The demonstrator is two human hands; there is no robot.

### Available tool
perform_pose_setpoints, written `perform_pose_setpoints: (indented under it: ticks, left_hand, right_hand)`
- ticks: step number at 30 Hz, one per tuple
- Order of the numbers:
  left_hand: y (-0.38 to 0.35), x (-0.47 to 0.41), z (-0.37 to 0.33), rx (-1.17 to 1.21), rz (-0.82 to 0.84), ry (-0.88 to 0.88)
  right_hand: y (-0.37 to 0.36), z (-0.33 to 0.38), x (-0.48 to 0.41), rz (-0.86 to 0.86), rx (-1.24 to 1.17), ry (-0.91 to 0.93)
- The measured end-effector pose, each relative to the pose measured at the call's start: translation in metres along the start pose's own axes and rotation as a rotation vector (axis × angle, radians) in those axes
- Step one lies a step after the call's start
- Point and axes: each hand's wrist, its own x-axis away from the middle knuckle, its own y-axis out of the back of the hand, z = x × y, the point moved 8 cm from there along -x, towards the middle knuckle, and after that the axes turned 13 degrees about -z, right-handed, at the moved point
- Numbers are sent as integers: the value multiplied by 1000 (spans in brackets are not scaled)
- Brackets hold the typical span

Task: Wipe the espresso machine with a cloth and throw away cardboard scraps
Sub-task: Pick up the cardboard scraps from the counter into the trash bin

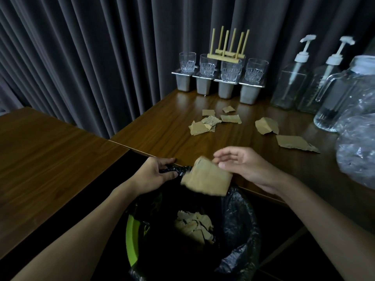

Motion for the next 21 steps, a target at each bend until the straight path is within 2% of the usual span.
perform_pose_setpoints:
  ticks: [4, 10, 14, 17, 21]
  left_hand:
    - [-1, -1, 1, 2, 6, 12]
    - [-3, 2, -2, -9, 12, 7]
    - [-3, 3, -1, -40, 7, -3]
    - [-3, 4, 3, -54, 1, 6]
    - [-3, 9, 2, -71, -20, 13]
  right_hand:
    - [6, -13, -29, -137, 273, 98]
    - [-21, -25, -82, -143, 799, 351]
    - [-36, -19, -106, -137, 935, 442]
    - [-41, -22, -122, -143, 1035, 432]
    - [-43, -17, -128, -167, 1045, 443]
